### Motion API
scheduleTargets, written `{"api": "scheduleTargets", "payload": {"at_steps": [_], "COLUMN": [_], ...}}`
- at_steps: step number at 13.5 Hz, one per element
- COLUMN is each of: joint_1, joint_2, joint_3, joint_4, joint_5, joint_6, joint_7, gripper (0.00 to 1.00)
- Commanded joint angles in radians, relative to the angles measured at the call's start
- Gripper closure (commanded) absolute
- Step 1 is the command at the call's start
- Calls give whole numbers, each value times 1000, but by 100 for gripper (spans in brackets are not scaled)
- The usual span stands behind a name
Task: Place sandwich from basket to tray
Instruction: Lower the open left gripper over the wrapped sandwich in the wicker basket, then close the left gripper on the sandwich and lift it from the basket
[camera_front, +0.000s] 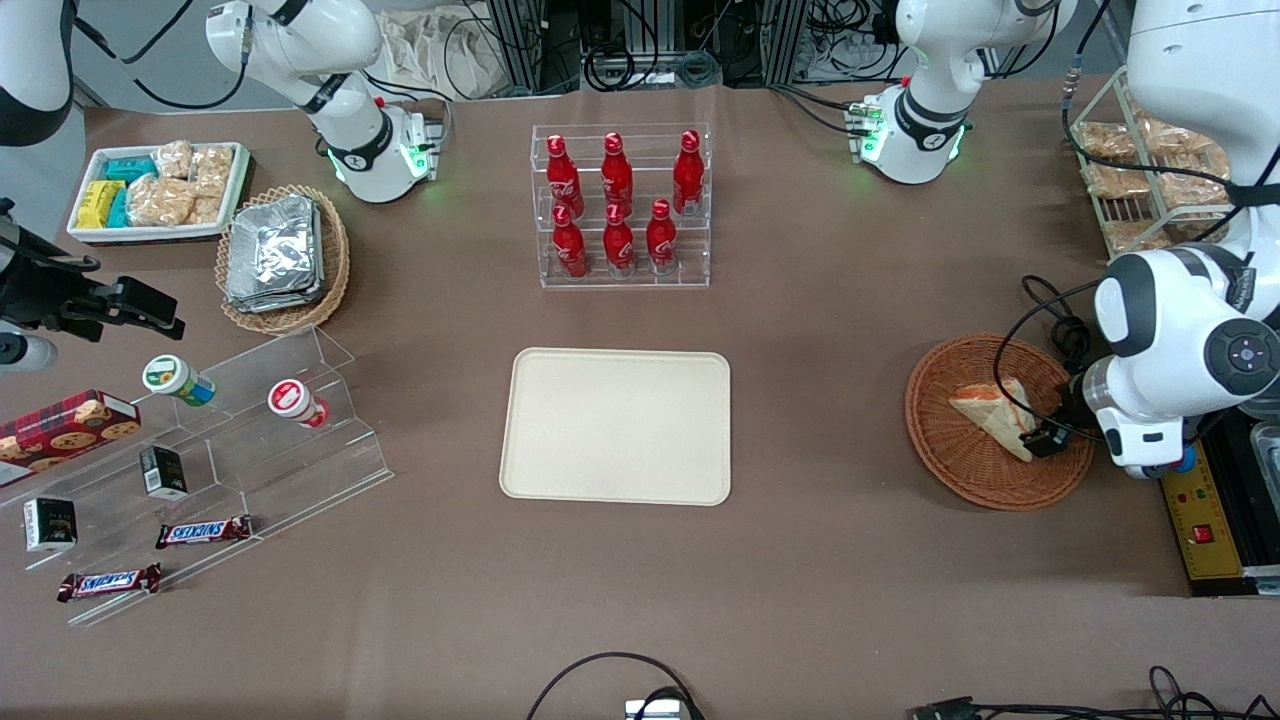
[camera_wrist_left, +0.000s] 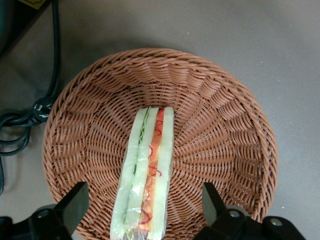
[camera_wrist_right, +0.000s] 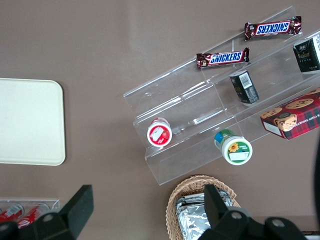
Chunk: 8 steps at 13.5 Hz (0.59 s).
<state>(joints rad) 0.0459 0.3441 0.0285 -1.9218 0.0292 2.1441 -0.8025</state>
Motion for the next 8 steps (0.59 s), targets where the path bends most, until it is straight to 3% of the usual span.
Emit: {"api": "scheduleTargets", "payload": {"at_steps": [1,8], "joint_1": [-12,-14], "joint_2": [-5,-13], "joint_3": [8,5], "joint_4": [-31,-92], "joint_5": [-44,-68], "joint_6": [28,91], "joint_7": [-18,-20], "gripper": [0,0]}}
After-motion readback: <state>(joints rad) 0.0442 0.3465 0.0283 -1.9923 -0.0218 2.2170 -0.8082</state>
